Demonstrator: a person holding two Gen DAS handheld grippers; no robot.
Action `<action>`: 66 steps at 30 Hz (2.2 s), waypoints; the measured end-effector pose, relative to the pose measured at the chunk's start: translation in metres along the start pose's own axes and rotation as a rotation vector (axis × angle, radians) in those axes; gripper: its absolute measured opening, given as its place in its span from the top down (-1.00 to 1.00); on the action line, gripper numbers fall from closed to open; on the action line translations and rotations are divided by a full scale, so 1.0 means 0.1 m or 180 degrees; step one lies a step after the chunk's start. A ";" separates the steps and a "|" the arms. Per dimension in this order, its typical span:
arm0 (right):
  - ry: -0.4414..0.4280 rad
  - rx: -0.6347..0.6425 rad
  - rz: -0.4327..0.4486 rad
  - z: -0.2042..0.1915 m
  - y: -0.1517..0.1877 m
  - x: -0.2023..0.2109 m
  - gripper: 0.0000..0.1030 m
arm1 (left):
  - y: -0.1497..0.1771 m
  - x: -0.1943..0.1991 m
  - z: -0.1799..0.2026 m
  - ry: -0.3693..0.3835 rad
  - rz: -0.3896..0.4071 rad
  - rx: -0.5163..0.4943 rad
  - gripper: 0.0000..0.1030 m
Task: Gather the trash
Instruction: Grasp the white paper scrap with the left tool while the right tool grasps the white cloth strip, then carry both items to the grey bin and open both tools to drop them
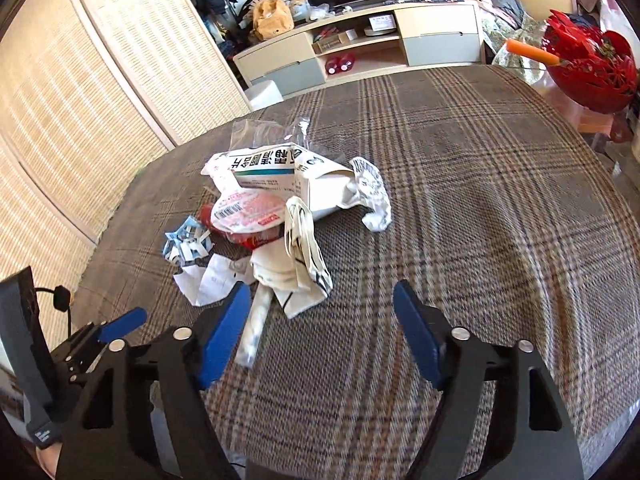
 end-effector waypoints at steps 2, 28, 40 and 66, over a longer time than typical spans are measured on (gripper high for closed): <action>-0.0041 -0.0001 -0.0005 0.01 -0.03 -0.06 -0.32 | -0.06 -0.05 0.02 -0.0016 0.0037 -0.0036 -0.38; -0.0075 0.0141 -0.0109 -0.02 0.01 -0.39 0.68 | -0.11 -0.42 0.14 0.0146 -0.0075 -0.0172 0.78; 0.0032 0.0052 -0.0101 0.04 0.16 0.11 0.72 | 0.04 0.02 0.17 0.0046 -0.0062 -0.0237 0.92; 0.0080 0.0160 -0.0210 -0.37 1.50 1.07 0.71 | 1.59 1.05 0.31 0.0197 -0.0306 -0.0271 0.92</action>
Point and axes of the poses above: each gripper's, at about its wrist camera, not at the fingertips, and x roughly against the way its jaws point, z to its right, y to its underside, the point moved 6 cm from there along -x, roughly the way its jaws point, and after that the axes turned 10 degrees about x, right-handed, at the moved point
